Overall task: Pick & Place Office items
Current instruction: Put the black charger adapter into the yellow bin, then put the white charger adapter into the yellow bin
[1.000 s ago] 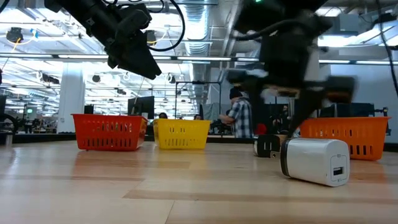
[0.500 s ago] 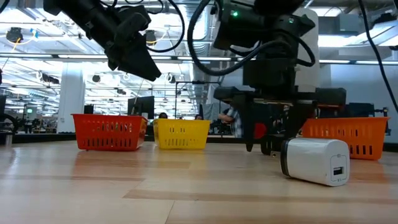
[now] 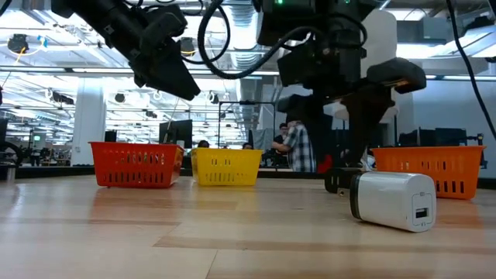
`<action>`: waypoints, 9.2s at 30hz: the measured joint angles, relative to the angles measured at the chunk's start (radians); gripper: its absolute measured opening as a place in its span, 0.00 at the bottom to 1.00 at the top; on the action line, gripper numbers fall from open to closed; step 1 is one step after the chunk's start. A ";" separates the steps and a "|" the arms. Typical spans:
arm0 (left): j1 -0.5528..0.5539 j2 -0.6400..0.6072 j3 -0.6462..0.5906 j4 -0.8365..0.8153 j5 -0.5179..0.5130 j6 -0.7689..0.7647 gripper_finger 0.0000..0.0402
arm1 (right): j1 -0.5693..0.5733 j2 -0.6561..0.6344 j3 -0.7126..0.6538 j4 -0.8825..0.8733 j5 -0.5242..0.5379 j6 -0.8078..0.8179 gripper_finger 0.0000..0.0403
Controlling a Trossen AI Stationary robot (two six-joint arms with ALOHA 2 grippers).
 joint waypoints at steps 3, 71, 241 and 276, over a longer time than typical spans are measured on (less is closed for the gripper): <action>-0.008 0.000 0.000 0.000 0.000 0.000 0.38 | -0.009 -0.001 -0.012 0.000 -0.001 0.031 0.57; -0.011 -0.030 0.002 0.033 0.048 0.047 0.38 | -0.114 0.120 0.388 -0.112 0.133 0.286 0.33; 0.029 -0.175 0.000 0.193 0.041 0.130 0.38 | 0.369 0.099 0.199 0.014 0.036 1.852 0.56; 0.025 -0.175 0.000 0.206 0.041 0.129 0.38 | 0.395 0.112 0.302 -0.186 0.082 1.668 0.56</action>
